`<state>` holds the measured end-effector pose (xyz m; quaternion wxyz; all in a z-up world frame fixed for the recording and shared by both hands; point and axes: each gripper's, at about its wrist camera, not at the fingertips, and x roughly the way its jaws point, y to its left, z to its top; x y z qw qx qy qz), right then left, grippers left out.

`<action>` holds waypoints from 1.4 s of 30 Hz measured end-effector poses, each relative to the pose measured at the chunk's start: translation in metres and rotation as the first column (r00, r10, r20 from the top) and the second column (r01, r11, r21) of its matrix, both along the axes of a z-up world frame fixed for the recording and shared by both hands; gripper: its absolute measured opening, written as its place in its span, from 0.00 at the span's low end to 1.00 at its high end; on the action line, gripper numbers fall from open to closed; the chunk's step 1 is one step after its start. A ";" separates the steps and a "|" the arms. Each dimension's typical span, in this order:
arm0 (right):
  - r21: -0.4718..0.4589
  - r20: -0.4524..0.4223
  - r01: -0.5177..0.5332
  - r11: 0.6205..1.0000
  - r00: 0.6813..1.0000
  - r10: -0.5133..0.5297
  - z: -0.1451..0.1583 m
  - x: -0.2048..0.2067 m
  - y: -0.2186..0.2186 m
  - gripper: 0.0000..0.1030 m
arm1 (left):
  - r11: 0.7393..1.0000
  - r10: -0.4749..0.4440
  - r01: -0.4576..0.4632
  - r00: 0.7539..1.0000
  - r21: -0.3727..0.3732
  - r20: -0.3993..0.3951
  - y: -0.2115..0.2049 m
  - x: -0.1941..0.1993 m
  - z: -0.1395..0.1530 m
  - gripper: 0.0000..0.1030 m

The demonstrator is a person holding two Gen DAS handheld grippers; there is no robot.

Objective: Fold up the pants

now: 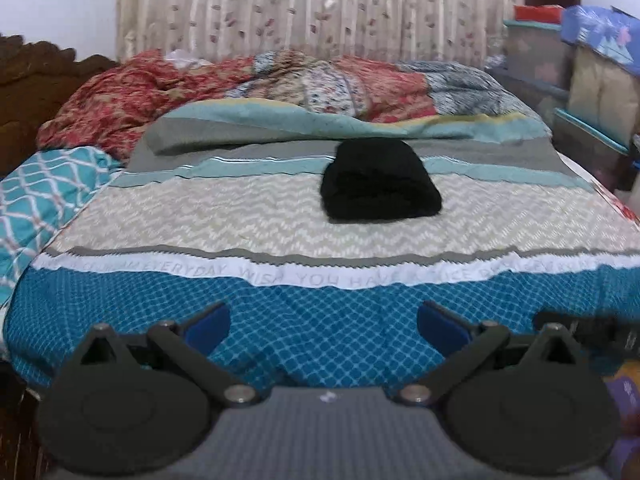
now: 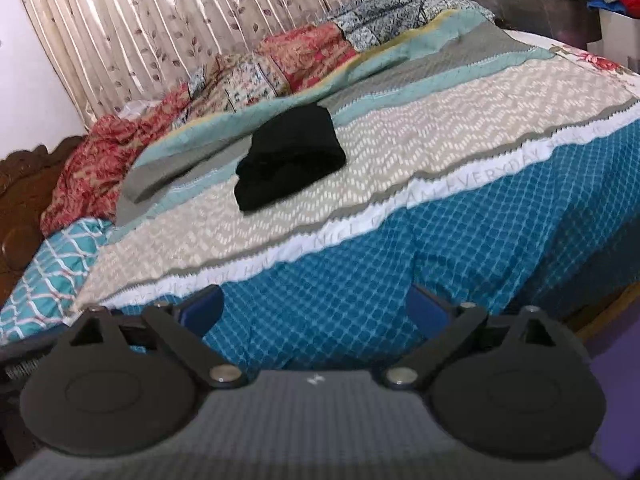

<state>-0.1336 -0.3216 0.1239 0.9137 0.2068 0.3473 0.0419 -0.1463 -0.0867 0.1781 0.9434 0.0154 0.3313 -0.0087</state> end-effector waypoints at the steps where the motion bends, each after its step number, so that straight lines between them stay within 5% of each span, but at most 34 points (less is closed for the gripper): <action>1: -0.004 -0.016 -0.023 1.000 1.000 0.023 -0.004 -0.001 0.005 0.96 | 1.000 0.012 -0.012 1.000 0.005 0.003 0.000 -0.002 0.001 1.00; 42: 0.036 -0.068 -0.024 0.999 0.997 0.026 -0.011 -0.002 0.015 0.99 | 0.982 0.075 -0.061 0.995 0.177 -0.070 0.000 0.005 -0.021 1.00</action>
